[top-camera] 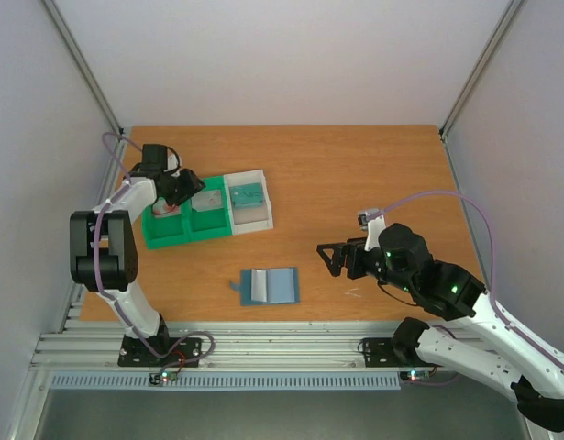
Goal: Take the credit cards out of the card holder
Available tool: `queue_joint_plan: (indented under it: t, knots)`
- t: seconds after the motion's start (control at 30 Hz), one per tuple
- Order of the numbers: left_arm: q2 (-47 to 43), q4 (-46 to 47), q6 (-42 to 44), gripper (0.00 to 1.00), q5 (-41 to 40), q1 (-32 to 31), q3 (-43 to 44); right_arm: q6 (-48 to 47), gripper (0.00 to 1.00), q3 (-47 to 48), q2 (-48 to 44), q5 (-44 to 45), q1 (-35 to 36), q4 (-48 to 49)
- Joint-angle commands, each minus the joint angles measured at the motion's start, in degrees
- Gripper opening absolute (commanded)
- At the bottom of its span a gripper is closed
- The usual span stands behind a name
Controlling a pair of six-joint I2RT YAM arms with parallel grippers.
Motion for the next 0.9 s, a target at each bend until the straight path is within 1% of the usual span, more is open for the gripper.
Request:
queue_joint_plan:
  t: [0.0,0.1,0.23,0.3,0.37,0.53,0.63,0.67,0.77,0.87]
  knots:
    - [-1.41,-2.21,-0.92,0.52,-4.30,0.14,1.02,2.28,0.98,1.74,1.41,3.90,-0.31,-1.37]
    - [-3.42,-2.37,-1.60,0.59,-4.60,0.19,0.05,2.82,0.99,3.01,3.02,4.24,-0.30,-2.44]
    - [-7.29,-4.70,-1.04,0.71,-3.99,0.17,-0.24,2.78,0.98,4.15,4.41,3.48,-0.30,-4.21]
    - [-9.72,-5.96,-0.44,0.81,-3.11,0.17,-0.32,3.22,0.99,4.54,4.78,3.54,-0.31,-4.87]
    - [-12.39,-7.43,0.38,0.98,-2.02,0.12,-0.27,4.23,0.98,4.86,5.09,3.65,-0.30,-5.36]
    - [-19.18,-13.33,3.30,0.99,-0.31,0.23,-0.36,5.53,0.99,7.21,7.29,3.39,-0.30,-7.18]
    - [-24.37,-16.45,5.44,0.99,2.63,0.15,-1.82,6.60,0.98,9.52,9.14,4.97,-0.31,-9.25]
    - [-25.60,-16.46,5.84,0.99,4.35,0.15,-2.88,7.33,0.98,10.04,9.83,5.64,-0.29,-10.06]
    - [-33.04,-15.31,7.60,0.99,10.75,0.02,-6.97,10.23,0.99,11.62,11.90,7.01,-0.26,-11.68]
    - [-39.78,-15.06,8.05,0.99,14.06,-0.43,-10.63,12.14,0.99,12.02,13.72,7.08,-0.30,-11.87]
